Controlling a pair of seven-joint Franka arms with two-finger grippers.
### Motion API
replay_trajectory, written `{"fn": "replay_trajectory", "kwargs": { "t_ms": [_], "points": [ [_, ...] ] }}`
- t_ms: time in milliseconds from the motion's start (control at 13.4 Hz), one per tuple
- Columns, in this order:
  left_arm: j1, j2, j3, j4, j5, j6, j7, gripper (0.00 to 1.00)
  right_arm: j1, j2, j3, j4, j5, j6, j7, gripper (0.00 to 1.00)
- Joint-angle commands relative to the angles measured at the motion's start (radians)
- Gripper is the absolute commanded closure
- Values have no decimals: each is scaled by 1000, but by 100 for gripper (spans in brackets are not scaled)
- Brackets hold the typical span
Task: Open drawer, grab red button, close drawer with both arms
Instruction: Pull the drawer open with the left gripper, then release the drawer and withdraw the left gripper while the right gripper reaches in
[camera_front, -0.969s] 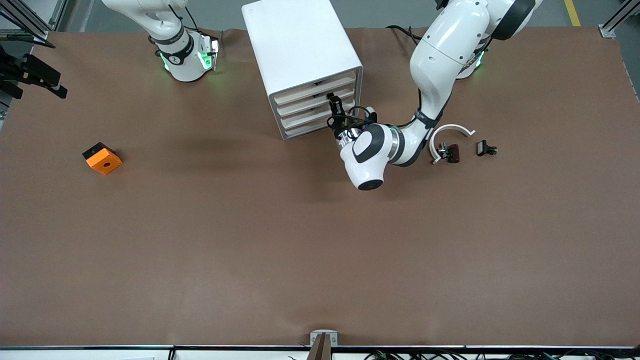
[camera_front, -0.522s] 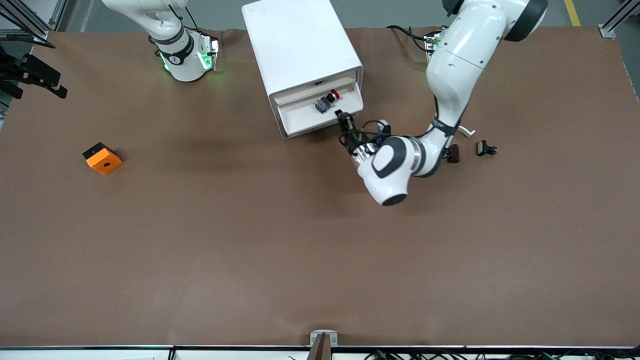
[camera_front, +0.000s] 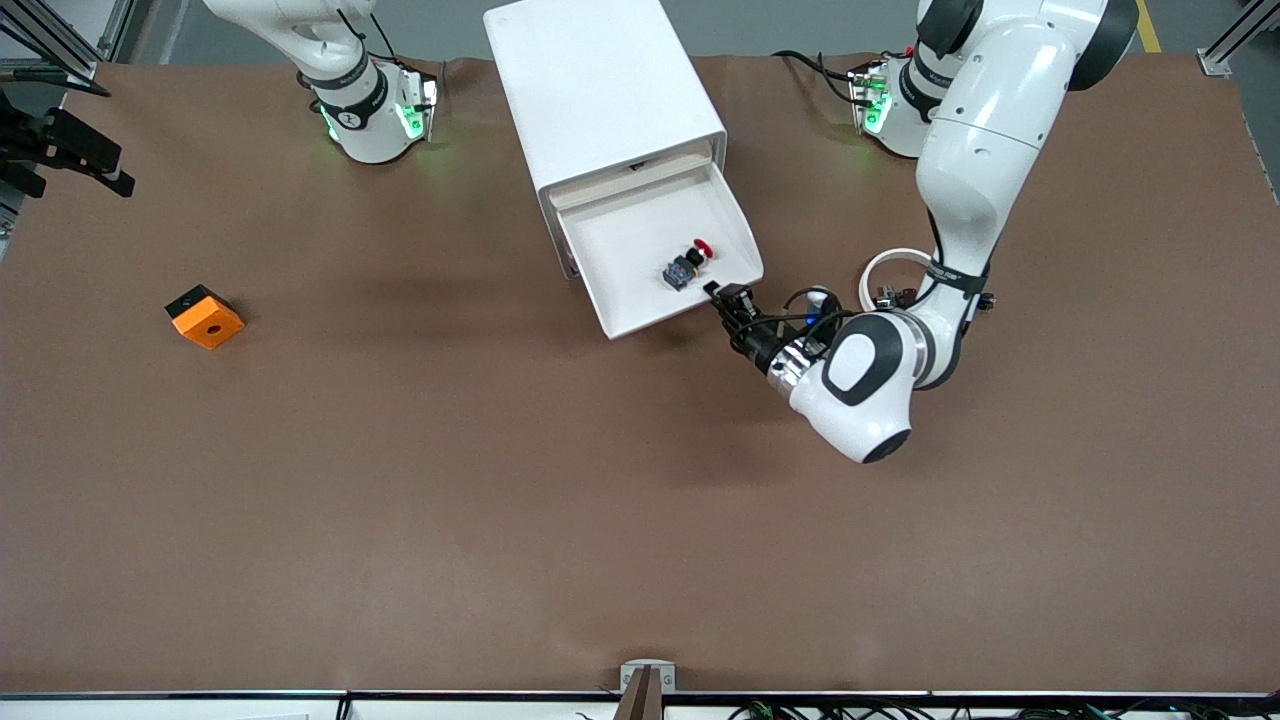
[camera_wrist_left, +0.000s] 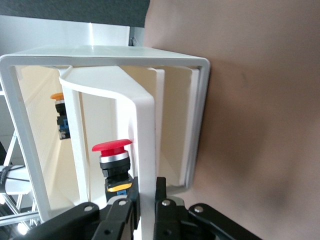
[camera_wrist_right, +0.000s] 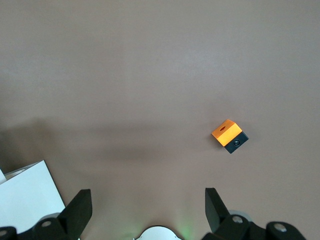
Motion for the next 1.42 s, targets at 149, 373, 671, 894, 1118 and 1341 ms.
{"fn": "replay_trajectory", "kwargs": {
  "t_ms": [149, 373, 671, 894, 1118, 1341],
  "points": [
    [50, 14, 3, 61, -8, 4, -1, 0, 8, -8, -6, -3, 2, -5, 4, 0],
    [96, 10, 8, 116, 19, -4, 2, 0, 8, -8, -8, -3, 2, -5, 4, 0],
    [102, -36, 20, 247, 301, -13, 23, 0, 8, -8, -8, -3, 2, -2, 3, 0],
    [165, -98, 19, 251, 425, -13, 213, 0, 7, -5, -8, 2, 2, 6, -6, 0],
    [214, -191, 23, 250, 548, -13, 513, 0, 5, 82, -6, 8, -7, 14, 6, 0],
    [246, -279, 35, 248, 628, -13, 910, 0, -4, 224, -11, 47, -17, 41, -8, 0]
  ]
}}
